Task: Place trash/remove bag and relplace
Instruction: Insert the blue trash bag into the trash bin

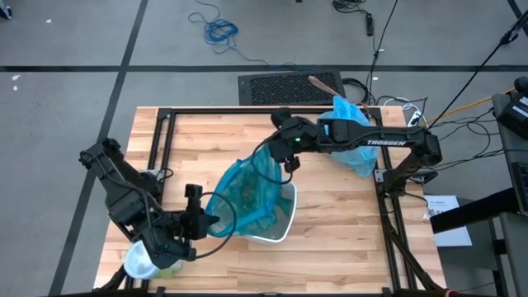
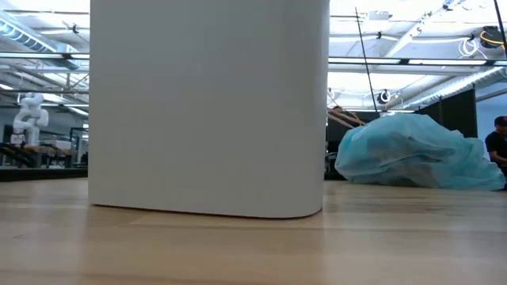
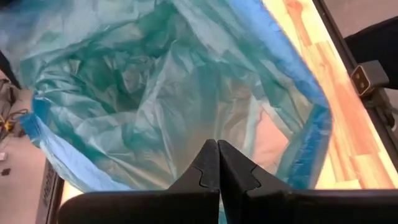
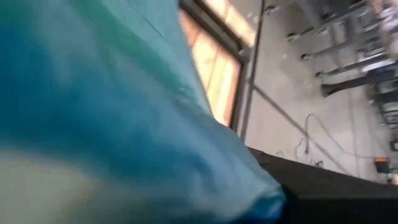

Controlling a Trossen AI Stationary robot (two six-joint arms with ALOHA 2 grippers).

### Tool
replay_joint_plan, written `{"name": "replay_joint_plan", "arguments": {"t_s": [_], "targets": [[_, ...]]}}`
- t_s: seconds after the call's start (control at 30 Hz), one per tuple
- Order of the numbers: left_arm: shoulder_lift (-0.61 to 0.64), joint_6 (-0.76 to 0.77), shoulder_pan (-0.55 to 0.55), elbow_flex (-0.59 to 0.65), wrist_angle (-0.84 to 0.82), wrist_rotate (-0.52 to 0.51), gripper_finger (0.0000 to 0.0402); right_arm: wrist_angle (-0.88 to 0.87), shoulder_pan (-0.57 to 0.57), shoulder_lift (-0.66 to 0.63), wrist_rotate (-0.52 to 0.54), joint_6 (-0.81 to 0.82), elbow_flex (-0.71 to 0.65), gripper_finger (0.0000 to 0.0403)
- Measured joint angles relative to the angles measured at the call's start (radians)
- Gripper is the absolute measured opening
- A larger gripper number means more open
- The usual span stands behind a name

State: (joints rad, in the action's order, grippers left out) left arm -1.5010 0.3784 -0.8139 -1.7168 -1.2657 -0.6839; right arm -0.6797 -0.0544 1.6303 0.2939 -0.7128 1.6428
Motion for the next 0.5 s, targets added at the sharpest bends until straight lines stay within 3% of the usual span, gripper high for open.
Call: {"name": "replay_joint_plan", "arguments": {"t_s": [0.23, 0.5], "targets": [[0.0, 0.008, 0.014, 0.005, 0.0, -0.003, 0.0001, 0.018, 0.0, -0.048, -0.006, 0.049, 0.001, 0.0016], [0.0, 0.005, 0.015, 0.005, 0.011, -0.004, 0.0001, 0.013, 0.0, -0.055, -0.006, 0.145, 0.001, 0.0116]]}}
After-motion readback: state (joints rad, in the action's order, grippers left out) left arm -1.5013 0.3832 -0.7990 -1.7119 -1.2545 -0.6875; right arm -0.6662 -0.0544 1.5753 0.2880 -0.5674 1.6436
